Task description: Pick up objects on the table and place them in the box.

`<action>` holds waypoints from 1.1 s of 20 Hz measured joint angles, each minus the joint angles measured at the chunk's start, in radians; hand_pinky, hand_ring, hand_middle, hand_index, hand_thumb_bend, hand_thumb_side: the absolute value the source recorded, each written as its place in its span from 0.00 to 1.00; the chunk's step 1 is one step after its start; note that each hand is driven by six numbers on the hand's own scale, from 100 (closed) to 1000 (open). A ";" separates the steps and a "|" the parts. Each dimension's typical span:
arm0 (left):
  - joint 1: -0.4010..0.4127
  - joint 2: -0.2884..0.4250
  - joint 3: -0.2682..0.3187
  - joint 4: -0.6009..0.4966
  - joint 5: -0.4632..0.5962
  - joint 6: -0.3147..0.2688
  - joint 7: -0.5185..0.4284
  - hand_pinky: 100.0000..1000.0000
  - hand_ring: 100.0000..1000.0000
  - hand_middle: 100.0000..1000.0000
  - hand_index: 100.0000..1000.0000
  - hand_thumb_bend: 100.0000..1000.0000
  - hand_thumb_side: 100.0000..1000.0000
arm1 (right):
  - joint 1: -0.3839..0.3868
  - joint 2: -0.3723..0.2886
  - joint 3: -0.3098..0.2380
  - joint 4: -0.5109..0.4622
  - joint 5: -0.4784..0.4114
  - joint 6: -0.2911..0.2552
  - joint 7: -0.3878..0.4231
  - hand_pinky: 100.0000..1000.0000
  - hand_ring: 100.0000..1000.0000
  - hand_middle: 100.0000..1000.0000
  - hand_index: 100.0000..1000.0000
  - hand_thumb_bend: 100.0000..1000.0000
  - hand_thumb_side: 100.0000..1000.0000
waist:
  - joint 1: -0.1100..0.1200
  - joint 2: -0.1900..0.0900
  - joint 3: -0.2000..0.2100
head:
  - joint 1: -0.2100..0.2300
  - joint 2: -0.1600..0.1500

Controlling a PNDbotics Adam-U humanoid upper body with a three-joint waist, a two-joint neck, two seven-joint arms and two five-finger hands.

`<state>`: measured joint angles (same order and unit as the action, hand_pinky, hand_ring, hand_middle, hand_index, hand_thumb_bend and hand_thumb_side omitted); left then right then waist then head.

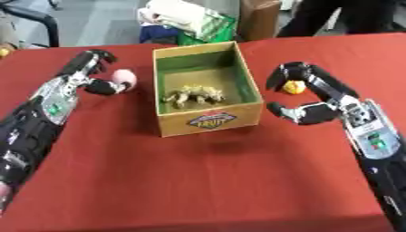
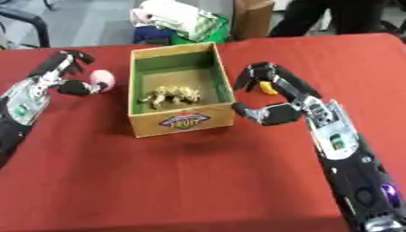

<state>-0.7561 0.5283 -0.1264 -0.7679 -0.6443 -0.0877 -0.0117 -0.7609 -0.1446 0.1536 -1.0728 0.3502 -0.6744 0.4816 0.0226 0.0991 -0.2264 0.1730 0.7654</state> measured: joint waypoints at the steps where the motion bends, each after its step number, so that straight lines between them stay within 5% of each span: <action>1: 0.000 -0.003 0.000 0.007 -0.007 0.007 0.007 0.63 0.62 0.68 0.78 0.44 0.22 | 0.001 0.000 0.000 0.000 0.000 0.001 0.001 0.53 0.63 0.57 0.62 0.26 0.44 | 0.000 0.001 -0.002 | 0.000 0.000; 7: -0.001 -0.020 0.006 0.051 -0.035 0.050 0.055 0.60 0.58 0.64 0.76 0.43 0.22 | 0.004 0.000 0.000 0.000 0.000 0.005 0.005 0.53 0.62 0.56 0.62 0.26 0.44 | 0.002 0.005 -0.008 | 0.000 0.000; 15: -0.002 -0.030 0.007 0.063 -0.066 0.057 0.080 0.50 0.41 0.43 0.58 0.22 0.14 | 0.005 0.001 0.000 -0.001 0.000 0.008 0.008 0.53 0.62 0.56 0.62 0.25 0.44 | 0.004 0.007 -0.013 | 0.000 0.000; 22: -0.002 -0.036 0.009 0.029 -0.027 0.059 0.166 0.45 0.36 0.36 0.51 0.17 0.11 | 0.005 0.001 -0.005 -0.001 0.000 0.009 0.009 0.53 0.63 0.56 0.62 0.24 0.44 | 0.005 0.011 -0.007 | 0.000 0.000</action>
<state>-0.7584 0.4927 -0.1177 -0.7393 -0.6718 -0.0291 0.1543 -0.7562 -0.1439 0.1483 -1.0735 0.3500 -0.6656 0.4904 0.0273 0.1097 -0.2330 0.1735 0.7654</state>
